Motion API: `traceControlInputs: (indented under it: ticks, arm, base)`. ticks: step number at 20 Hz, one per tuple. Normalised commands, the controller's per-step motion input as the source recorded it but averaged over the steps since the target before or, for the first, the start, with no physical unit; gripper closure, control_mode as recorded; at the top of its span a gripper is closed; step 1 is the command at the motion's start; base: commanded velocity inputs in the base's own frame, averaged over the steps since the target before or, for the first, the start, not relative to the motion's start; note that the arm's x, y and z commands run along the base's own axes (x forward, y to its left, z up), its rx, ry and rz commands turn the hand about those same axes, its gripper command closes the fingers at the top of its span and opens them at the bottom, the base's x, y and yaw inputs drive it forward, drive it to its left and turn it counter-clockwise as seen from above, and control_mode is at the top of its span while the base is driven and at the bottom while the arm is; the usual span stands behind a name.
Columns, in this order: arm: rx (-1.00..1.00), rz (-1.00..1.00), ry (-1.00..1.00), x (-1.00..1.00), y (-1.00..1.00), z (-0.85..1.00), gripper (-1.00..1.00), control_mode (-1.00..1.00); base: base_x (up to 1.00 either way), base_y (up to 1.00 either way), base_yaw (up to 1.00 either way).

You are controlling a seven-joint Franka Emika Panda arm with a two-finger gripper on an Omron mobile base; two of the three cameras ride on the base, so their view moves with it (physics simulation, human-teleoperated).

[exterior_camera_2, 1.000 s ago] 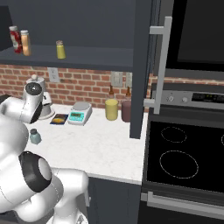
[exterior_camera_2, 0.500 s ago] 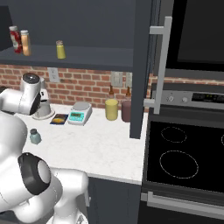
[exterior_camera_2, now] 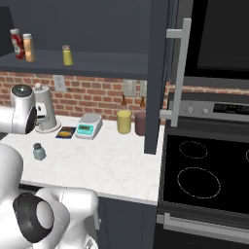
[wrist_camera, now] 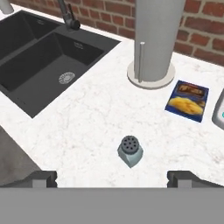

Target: Put the shaker and condiment bottle from the counter next to their counterparts in the cabinet.

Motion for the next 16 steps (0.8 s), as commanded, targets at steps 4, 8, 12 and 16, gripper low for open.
traceControlInputs:
  ticks: [4, 8, 12, 16]
  arm:
    - [-0.04, -0.07, -0.09, -0.24, 0.0, -0.16, -1.0, -1.0]
    - [-0.1, -0.06, -0.11, -0.02, 0.0, -0.23, -1.0, -1.0]
    - [-0.05, -0.07, -0.02, 0.15, -0.09, -0.19, -1.0, -1.0]
    - [-0.02, -0.04, -0.01, 0.0, -0.02, -0.13, -1.0, -1.0]
  base:
    - [0.0, 0.0, 0.0]
    - [0.0, 0.0, 0.0]
    - [0.0, 0.0, 0.0]
    - [0.0, 0.0, 0.0]
